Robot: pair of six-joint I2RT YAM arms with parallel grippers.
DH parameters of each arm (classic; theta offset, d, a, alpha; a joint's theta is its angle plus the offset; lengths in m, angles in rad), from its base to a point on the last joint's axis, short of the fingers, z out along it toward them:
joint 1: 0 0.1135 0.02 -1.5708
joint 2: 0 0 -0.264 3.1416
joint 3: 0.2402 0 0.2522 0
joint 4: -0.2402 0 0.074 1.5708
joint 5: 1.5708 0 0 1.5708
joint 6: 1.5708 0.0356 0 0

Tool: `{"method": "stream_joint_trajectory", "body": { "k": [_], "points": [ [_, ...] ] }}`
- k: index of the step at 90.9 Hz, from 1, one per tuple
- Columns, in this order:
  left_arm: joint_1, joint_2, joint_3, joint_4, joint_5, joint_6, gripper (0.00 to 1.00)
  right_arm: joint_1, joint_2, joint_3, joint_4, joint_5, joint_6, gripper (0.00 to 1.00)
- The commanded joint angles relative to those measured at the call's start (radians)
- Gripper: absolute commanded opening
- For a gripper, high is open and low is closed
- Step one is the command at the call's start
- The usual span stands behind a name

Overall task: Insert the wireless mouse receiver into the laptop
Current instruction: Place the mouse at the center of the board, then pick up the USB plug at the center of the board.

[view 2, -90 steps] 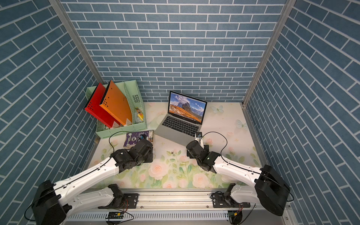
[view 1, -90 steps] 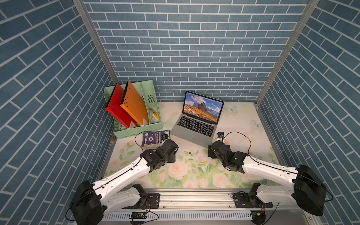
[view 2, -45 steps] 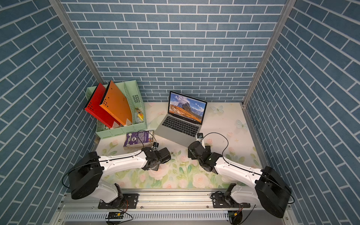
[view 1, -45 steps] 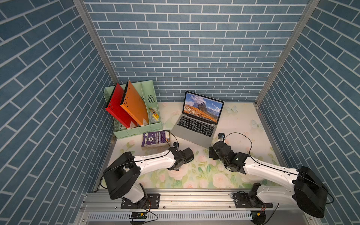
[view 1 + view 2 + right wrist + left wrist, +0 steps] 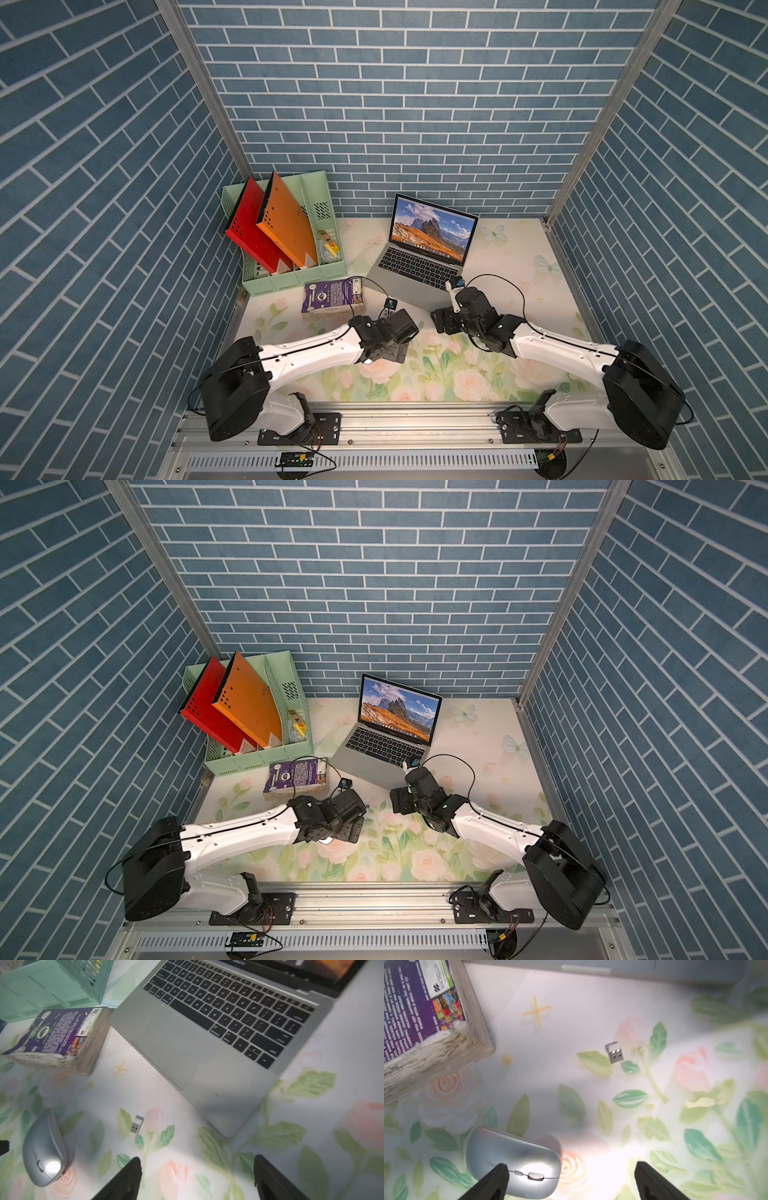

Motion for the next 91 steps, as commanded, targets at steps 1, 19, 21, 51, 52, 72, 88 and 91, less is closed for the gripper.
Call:
{"method": "stream_joint_trajectory", "body": {
  "k": [1,19,21,51,52,72,88,91],
  "points": [
    [0.102,-0.099,-0.085,0.146,0.074,0.015,0.99,-0.002,0.121,0.129,0.047,-0.262,-0.113,0.78],
    [0.321,-0.305,-0.22,0.283,0.075,0.016,0.97,0.058,0.365,0.353,-0.05,-0.341,-0.18,0.71],
    [0.342,-0.325,-0.231,0.293,0.07,0.017,0.97,0.062,0.391,0.372,-0.06,-0.341,-0.182,0.71],
    [0.48,-0.446,-0.297,0.32,0.085,0.038,0.99,0.113,0.593,0.535,-0.188,-0.305,-0.173,0.69],
    [0.48,-0.446,-0.297,0.322,0.086,0.038,0.99,0.114,0.595,0.536,-0.192,-0.303,-0.173,0.69],
    [0.487,-0.42,-0.31,0.356,0.118,0.038,0.99,0.114,0.576,0.493,-0.276,-0.261,-0.167,0.69],
    [0.487,-0.396,-0.31,0.378,0.13,0.042,1.0,0.114,0.502,0.405,-0.309,-0.279,-0.162,0.68],
    [0.487,-0.392,-0.311,0.384,0.132,0.044,1.0,0.114,0.49,0.39,-0.311,-0.287,-0.162,0.68]
  ]
}}
